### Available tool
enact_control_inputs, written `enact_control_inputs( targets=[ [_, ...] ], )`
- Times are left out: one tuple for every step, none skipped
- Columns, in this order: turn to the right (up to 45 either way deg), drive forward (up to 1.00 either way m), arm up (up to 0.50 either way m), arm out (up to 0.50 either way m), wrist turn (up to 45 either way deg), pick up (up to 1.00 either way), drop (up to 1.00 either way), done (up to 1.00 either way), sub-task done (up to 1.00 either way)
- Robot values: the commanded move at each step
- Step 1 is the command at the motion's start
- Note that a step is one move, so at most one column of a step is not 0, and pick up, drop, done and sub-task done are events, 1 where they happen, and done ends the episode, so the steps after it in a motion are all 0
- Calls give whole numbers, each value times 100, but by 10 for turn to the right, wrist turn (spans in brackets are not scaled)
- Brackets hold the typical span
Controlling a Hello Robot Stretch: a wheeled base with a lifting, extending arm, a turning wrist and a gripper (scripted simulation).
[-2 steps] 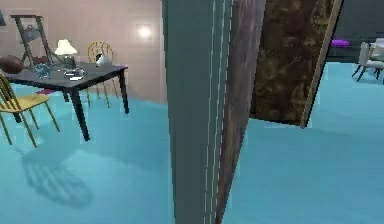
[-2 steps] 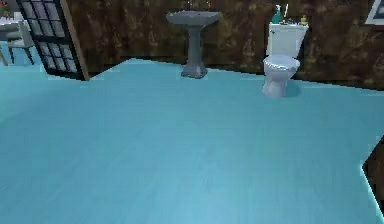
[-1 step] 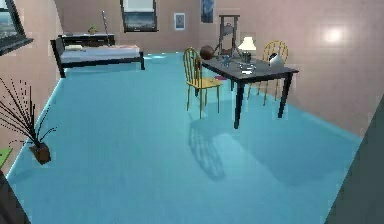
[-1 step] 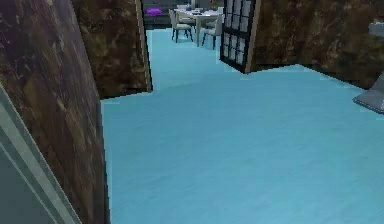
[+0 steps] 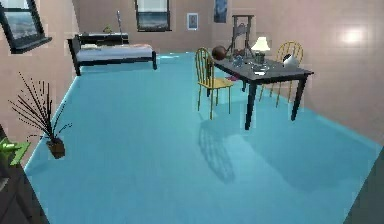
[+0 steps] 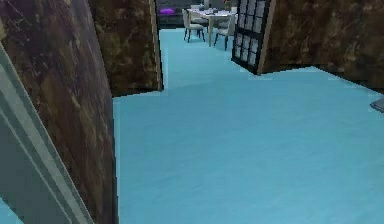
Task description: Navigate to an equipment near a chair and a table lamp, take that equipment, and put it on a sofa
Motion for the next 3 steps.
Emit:
enact_control_inputs(
  targets=[
    [0,100,0,0,0,0,0,0,0],
    [0,85,0,0,0,0,0,0,0],
    [-240,0,0,0,0,0,0,0,0]
  ],
)
